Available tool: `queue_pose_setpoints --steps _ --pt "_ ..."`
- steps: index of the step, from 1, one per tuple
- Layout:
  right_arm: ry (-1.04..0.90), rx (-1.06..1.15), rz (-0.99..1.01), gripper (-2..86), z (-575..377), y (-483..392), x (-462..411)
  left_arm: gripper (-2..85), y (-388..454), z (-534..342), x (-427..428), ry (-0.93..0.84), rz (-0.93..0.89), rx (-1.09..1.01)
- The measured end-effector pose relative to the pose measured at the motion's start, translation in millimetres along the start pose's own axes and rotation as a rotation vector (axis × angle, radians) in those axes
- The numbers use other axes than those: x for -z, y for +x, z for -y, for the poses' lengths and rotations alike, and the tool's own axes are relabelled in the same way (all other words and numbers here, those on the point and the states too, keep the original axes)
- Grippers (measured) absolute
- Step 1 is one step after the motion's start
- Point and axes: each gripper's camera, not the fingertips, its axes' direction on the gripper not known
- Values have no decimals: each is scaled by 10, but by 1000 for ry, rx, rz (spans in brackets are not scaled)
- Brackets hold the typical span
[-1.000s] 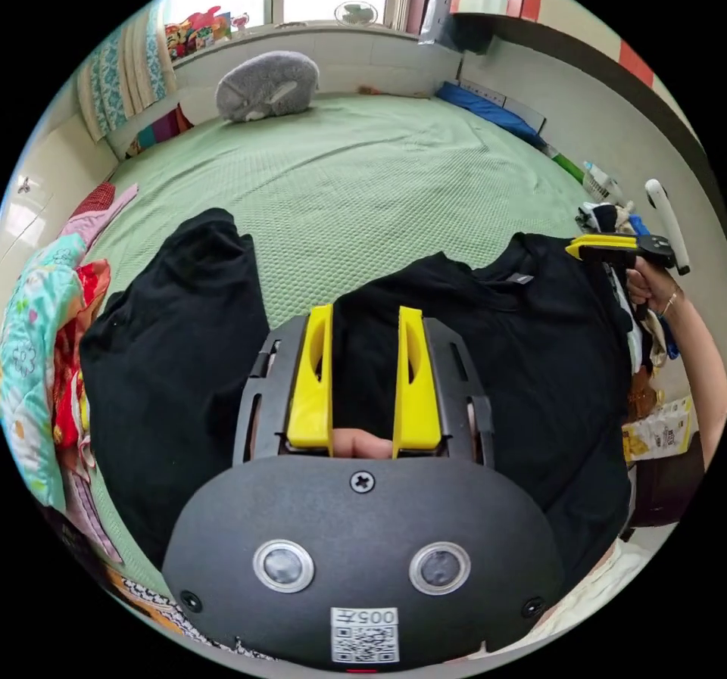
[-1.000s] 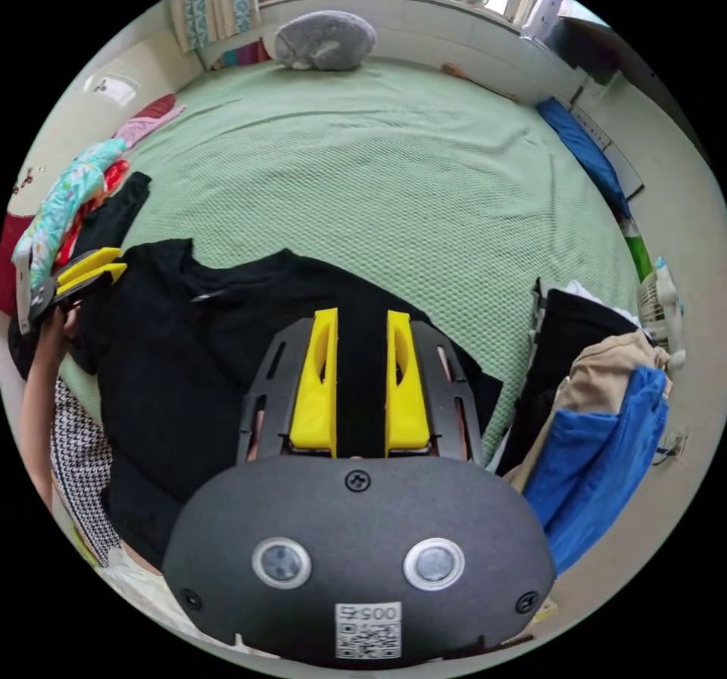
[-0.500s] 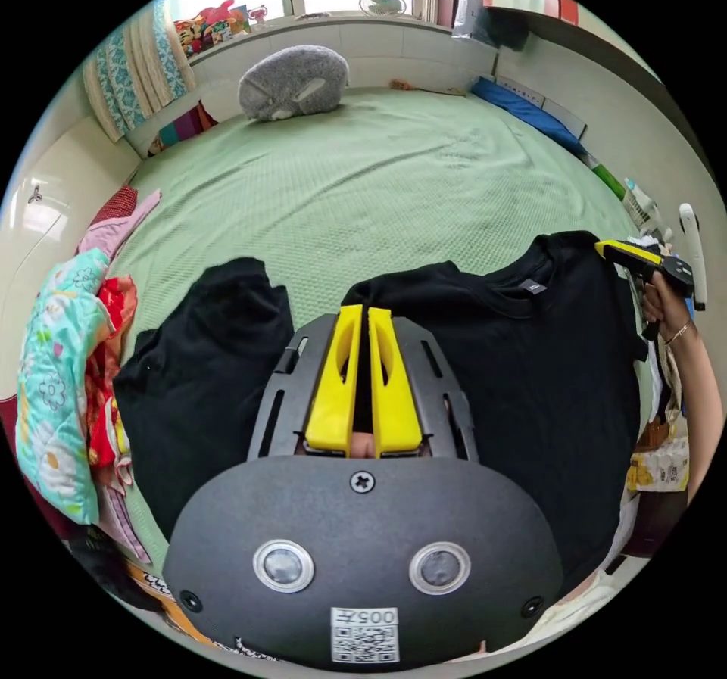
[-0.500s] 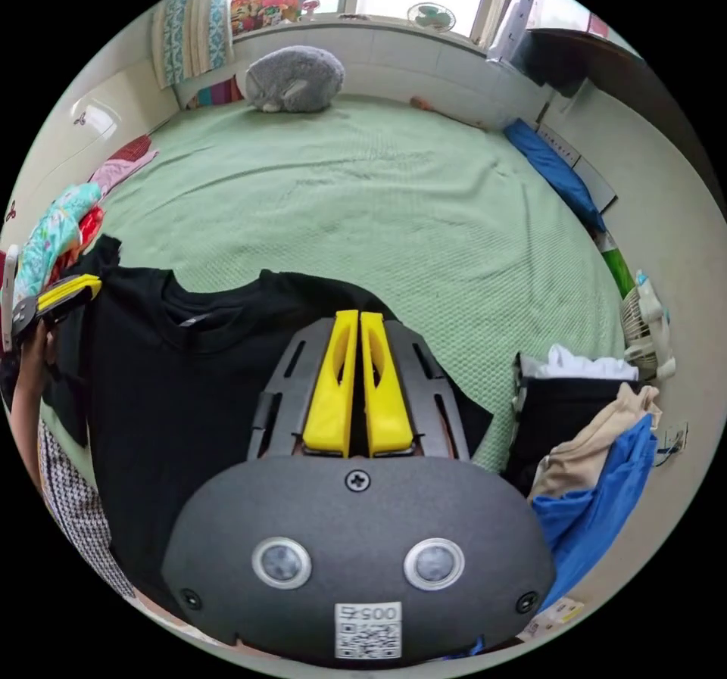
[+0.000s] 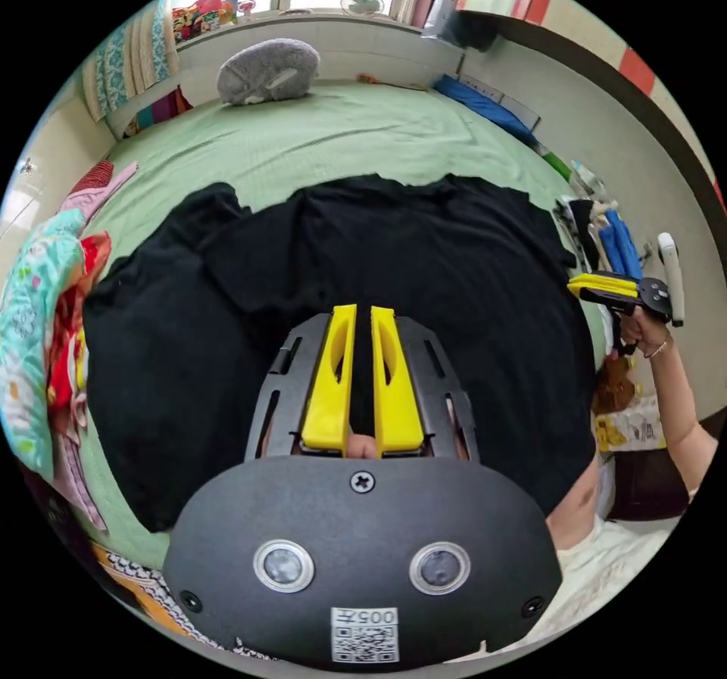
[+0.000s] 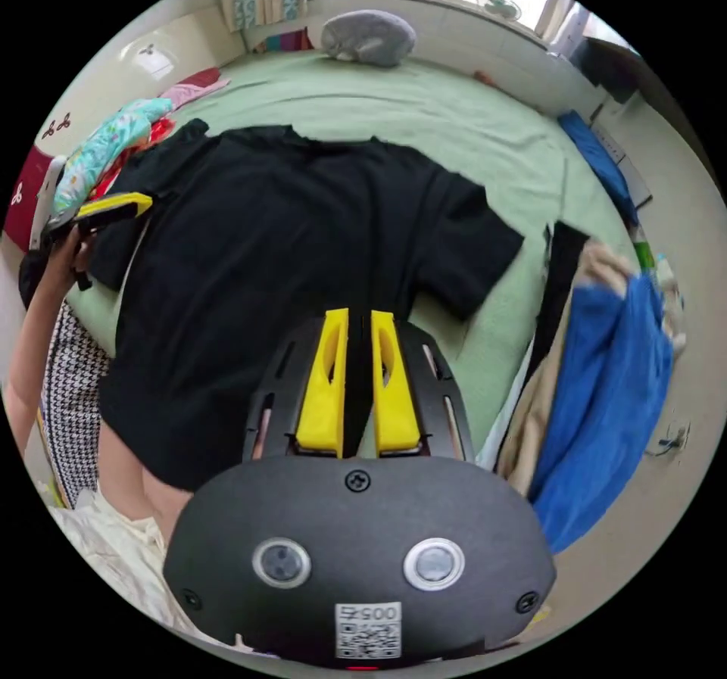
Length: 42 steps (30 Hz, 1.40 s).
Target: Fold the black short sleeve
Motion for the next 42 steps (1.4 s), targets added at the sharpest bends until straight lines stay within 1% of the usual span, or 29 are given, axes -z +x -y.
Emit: queue_pose_setpoints --steps 2,3,5,6,8,10,11,13,14,15,18,20,21,23,24,27,29,31,34,37,42 --pt "-22 -44 80 13 -646 -144 -85 40 255 -587 29 31 -49 -2" --pt "-42 -67 98 13 -785 -177 -126 38 325 -715 14 25 -59 -8" --pt "31 -124 102 0 -1247 -302 -58 20 548 -1109 -84 -67 -42 20" --pt "16 -131 101 -3 -1317 -323 -45 14 592 -1189 -106 -89 -39 29" --pt "-106 -141 124 -10 -1522 -392 -60 2 735 -1429 -39 -96 7 20" --pt "-201 -86 132 -12 -1661 -468 -99 -2 799 -1528 31 -139 28 25" --pt "-264 -80 97 -11 -1746 -490 -126 -3 831 -1580 58 -193 39 28" --pt "-362 -67 35 -10 -1869 -517 -151 -5 884 -1671 149 -223 72 24" --pt "-382 -75 1 -10 -1934 -536 -112 -5 912 -1733 242 -223 97 36" --pt "-373 -83 -9 -10 -1959 -549 -70 -6 926 -1761 295 -219 105 44" --pt "-237 -128 8 -10 -1984 -683 254 -7 1026 -1846 578 -155 74 82" --pt "-79 -258 20 -10 -1849 -819 500 -7 1154 -1811 754 -68 2 108" --pt "-36 -291 26 -10 -1801 -867 543 -7 1196 -1787 786 -44 -13 117" --pt "116 -406 31 -11 -1601 -1093 615 -7 1371 -1662 836 22 -65 165" --pt "137 -429 31 -11 -1551 -1151 607 -7 1419 -1625 829 23 -75 177" --pt "115 -520 -20 -12 -1356 -1401 430 -7 1669 -1482 742 -29 -76 228" --pt "41 -483 -64 -13 -1328 -1591 196 -7 1853 -1488 687 -55 -44 249" --pt "12 -454 -53 -13 -1391 -1678 62 -7 1980 -1548 646 -70 -26 243" --pt "39 -413 -34 -13 -1582 -1751 -77 -7 2112 -1660 591 -123 23 243" --pt "-34 -369 40 -14 -1695 -1748 -230 -6 2070 -1732 675 -105 22 303" --pt "33 -389 34 -14 -1887 -1725 -216 -4 1977 -1883 774 -79 -34 406"
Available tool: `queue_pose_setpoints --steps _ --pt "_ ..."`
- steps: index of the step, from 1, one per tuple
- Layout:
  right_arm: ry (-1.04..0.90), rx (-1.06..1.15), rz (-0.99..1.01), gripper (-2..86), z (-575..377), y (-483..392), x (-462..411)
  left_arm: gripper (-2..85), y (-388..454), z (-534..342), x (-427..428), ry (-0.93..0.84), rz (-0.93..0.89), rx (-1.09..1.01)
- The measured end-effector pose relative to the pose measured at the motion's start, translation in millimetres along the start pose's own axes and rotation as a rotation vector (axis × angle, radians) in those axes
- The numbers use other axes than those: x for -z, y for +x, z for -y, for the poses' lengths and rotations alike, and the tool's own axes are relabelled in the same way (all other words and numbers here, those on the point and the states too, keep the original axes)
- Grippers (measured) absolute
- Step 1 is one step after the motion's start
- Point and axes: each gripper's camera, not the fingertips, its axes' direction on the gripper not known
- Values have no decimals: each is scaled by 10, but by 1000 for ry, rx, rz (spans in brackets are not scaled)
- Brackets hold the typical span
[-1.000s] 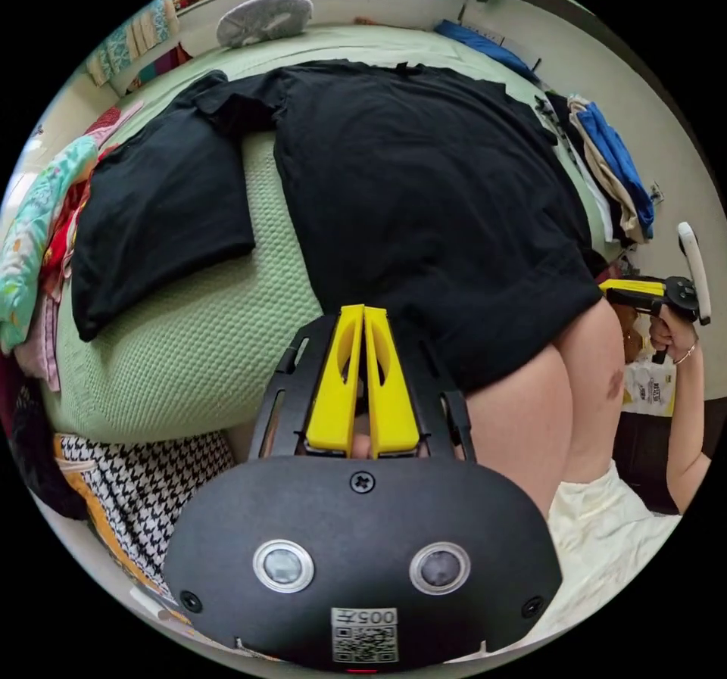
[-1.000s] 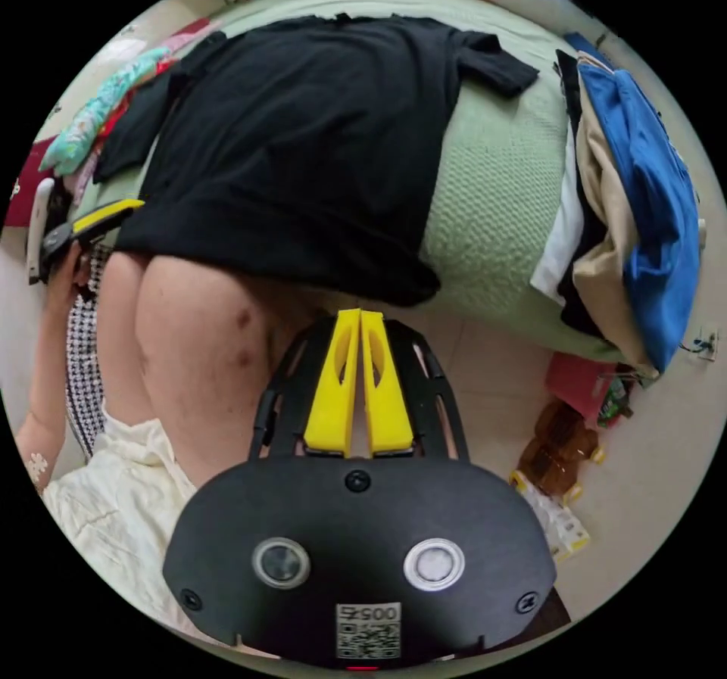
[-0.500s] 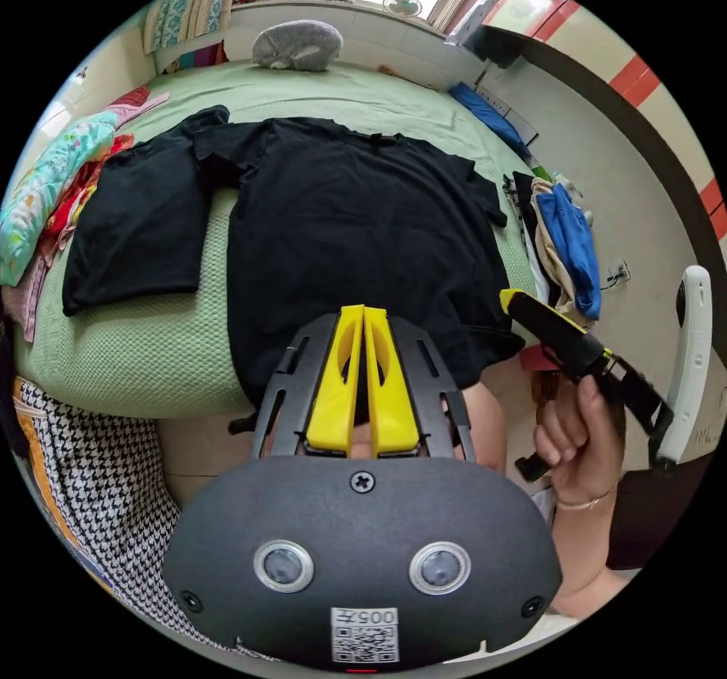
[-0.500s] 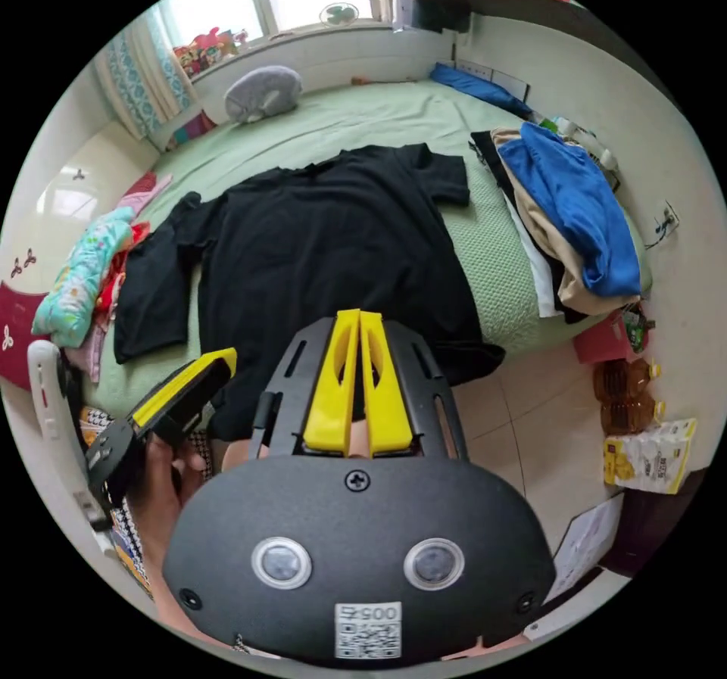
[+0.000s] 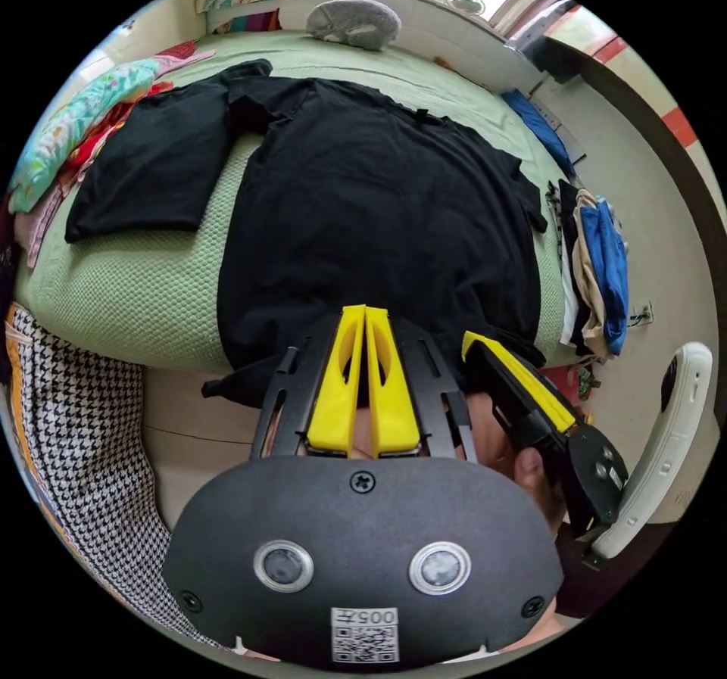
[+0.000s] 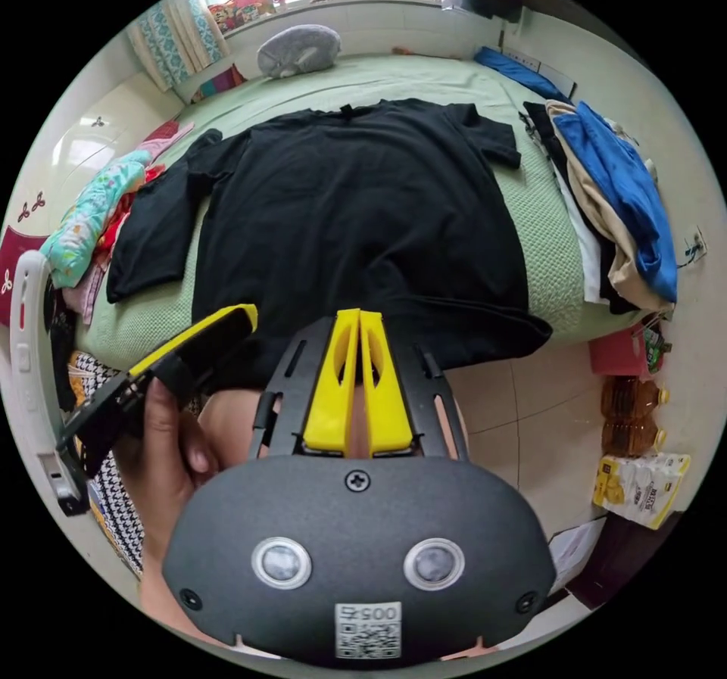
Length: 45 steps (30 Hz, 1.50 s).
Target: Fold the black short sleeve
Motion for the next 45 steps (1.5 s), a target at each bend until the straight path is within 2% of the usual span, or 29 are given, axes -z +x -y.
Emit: queue_pose_setpoints --steps 8,11,16,23,45 --pt "20 10 -34 -13 -172 10 -68 -4 292 -247 259 67 74 -70" --pt "30 15 -20 -13 -237 29 -81 -4 296 -300 338 81 85 -34" --pt "22 10 0 -13 -298 74 -129 -3 371 -362 432 84 66 -41" --pt "26 30 9 -13 -403 91 -176 -2 674 -454 529 80 135 -110" --pt "6 36 27 -13 -425 162 -361 -2 970 -544 724 82 122 -115"
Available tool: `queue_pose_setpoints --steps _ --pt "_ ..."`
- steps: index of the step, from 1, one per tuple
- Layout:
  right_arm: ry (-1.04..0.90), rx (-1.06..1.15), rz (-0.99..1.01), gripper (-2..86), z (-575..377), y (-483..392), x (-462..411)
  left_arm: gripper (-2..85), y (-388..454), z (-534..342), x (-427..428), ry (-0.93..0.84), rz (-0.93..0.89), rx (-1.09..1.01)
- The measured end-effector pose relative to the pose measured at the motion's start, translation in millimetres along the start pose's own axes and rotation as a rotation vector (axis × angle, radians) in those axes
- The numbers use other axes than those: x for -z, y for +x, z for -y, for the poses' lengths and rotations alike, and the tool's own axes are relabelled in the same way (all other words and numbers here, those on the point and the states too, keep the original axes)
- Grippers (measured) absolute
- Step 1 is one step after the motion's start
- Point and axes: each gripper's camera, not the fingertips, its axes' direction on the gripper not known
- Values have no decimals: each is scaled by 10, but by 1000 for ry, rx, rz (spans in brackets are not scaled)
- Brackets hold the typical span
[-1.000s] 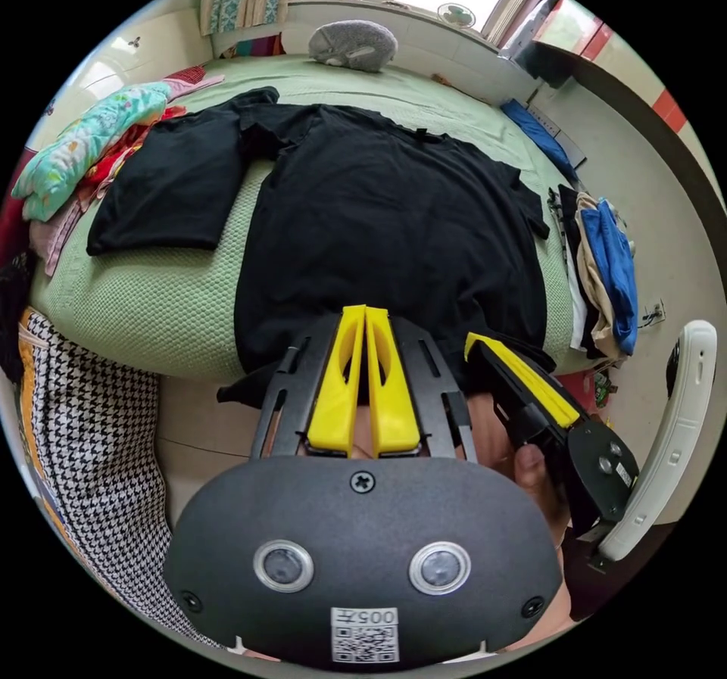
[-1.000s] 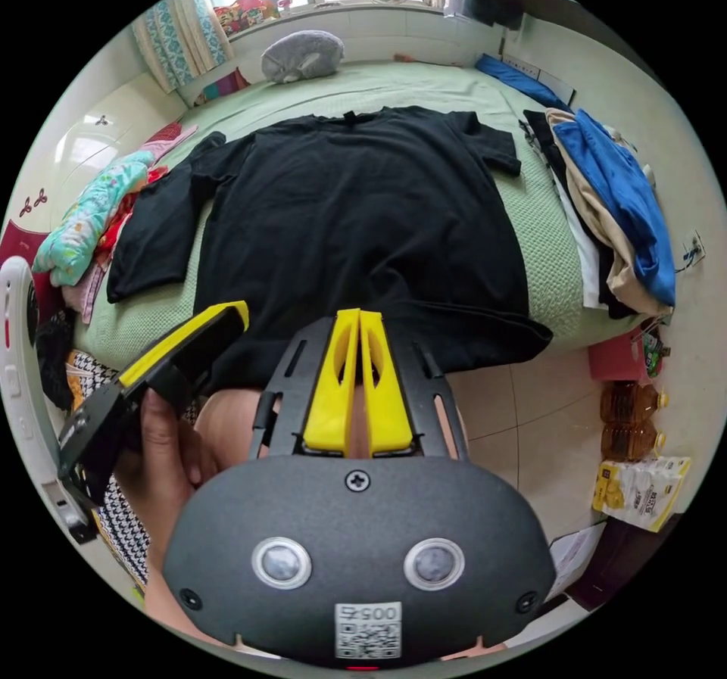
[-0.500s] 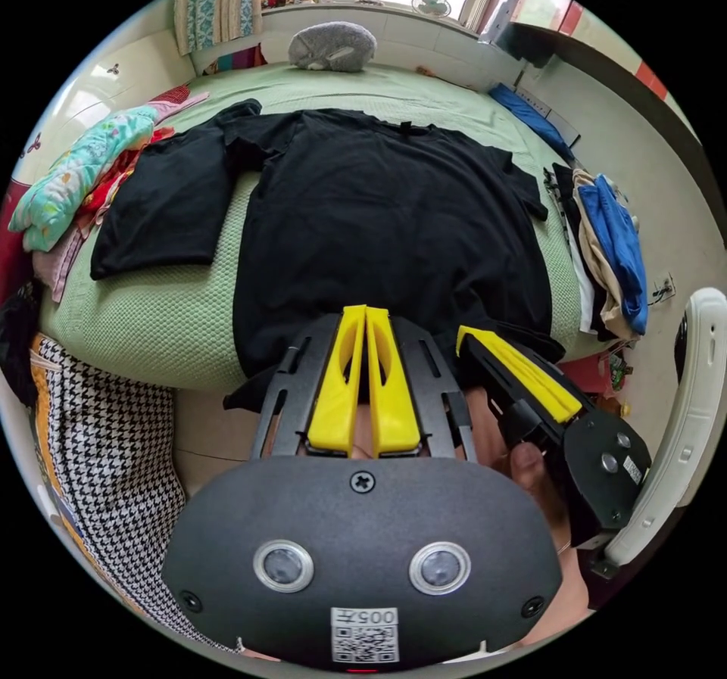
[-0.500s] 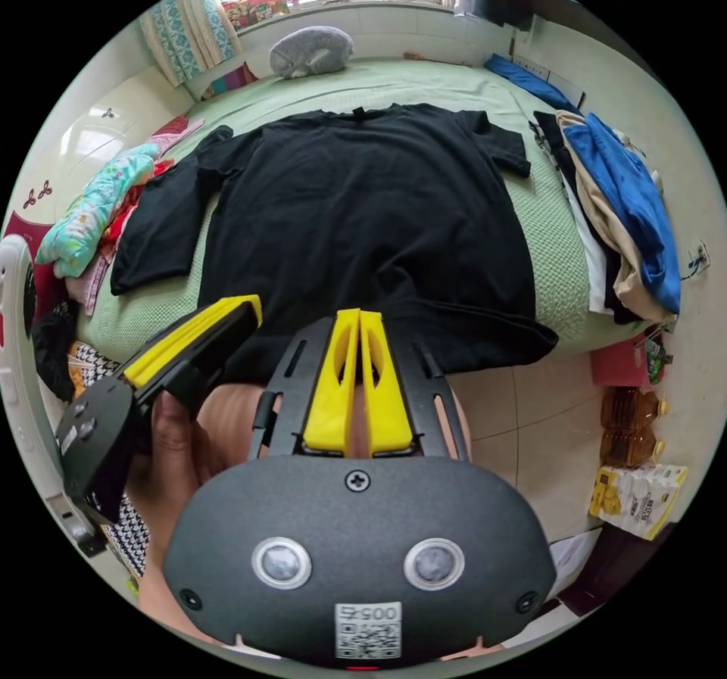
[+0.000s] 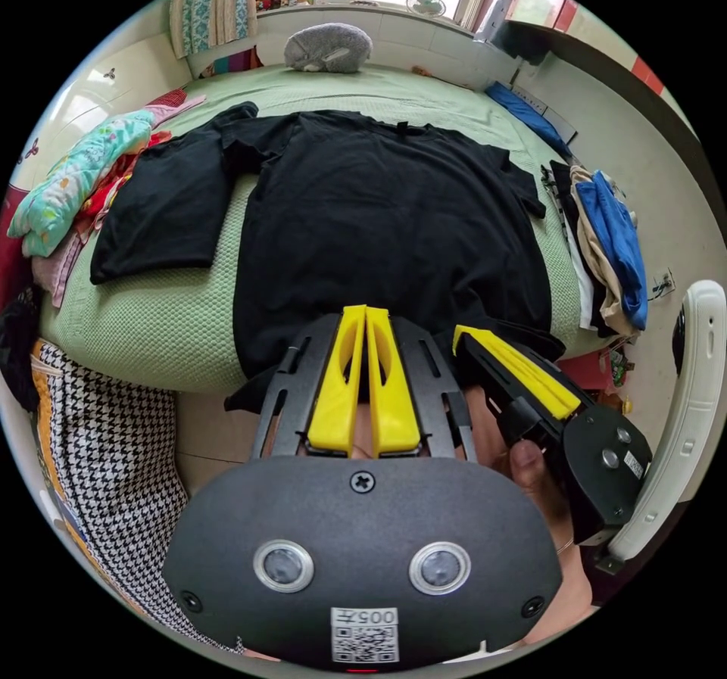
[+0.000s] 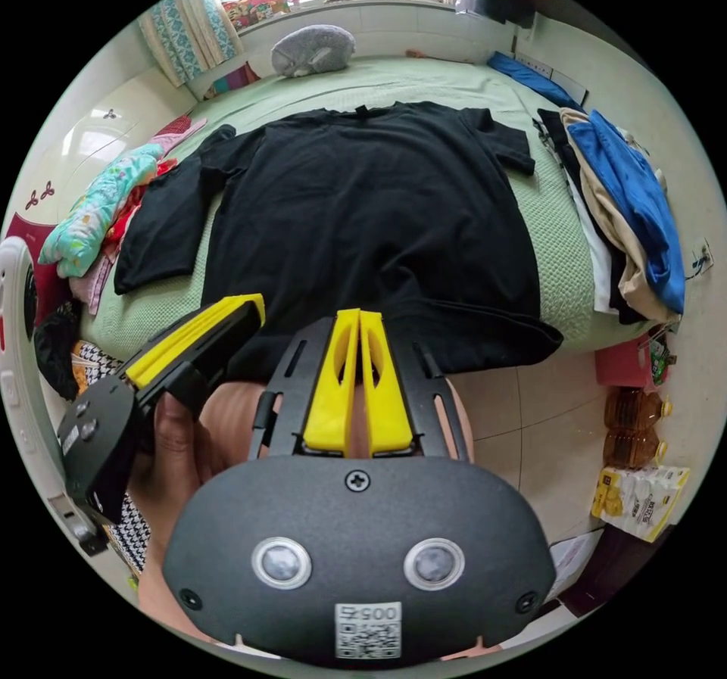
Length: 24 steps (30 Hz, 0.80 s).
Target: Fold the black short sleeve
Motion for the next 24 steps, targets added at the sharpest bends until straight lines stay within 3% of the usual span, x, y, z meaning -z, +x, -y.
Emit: queue_pose_setpoints --steps 24 --pt "-4 6 2 -13 245 14 -180 -1 8 77 -51 2 -18 11"
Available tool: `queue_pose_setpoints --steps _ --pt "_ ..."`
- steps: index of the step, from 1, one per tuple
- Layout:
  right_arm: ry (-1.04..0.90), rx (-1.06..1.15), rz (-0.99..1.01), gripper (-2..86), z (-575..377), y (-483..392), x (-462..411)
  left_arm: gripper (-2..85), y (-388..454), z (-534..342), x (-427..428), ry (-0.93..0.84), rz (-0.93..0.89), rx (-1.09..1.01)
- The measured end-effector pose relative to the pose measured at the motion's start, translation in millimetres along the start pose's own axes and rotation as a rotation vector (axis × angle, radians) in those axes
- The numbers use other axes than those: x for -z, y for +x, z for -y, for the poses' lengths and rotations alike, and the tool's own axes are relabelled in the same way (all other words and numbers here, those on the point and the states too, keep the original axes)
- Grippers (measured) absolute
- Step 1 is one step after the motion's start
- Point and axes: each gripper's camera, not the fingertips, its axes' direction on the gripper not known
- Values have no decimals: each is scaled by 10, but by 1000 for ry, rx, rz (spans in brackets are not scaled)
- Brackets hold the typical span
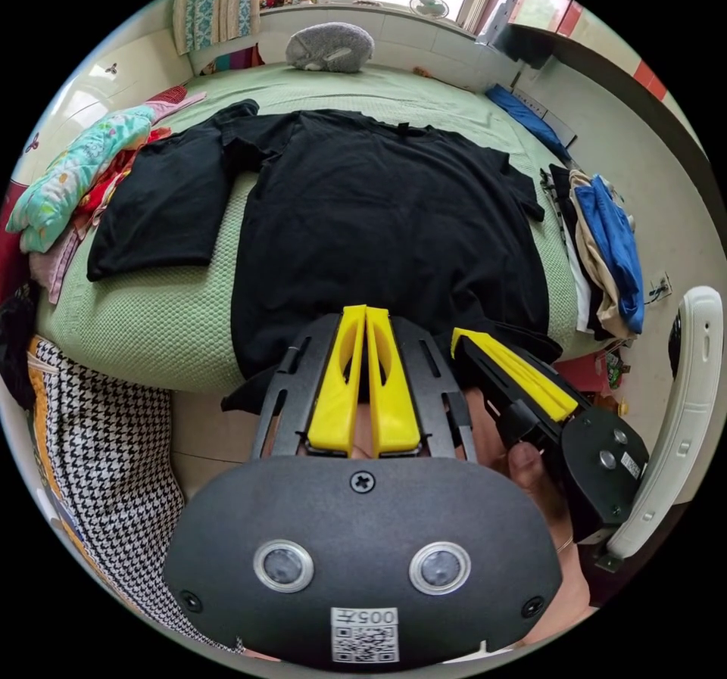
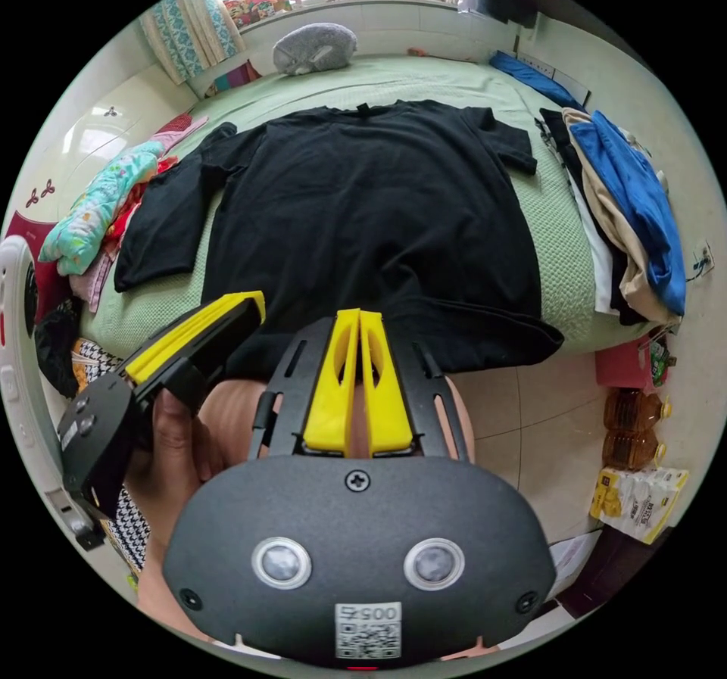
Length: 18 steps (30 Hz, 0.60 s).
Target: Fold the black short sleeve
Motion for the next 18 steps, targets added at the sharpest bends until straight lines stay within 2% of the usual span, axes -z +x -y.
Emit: queue_pose_setpoints --steps 18 --pt "1 11 11 -13 304 -5 -107 -1 -240 96 -212 -6 -5 12"
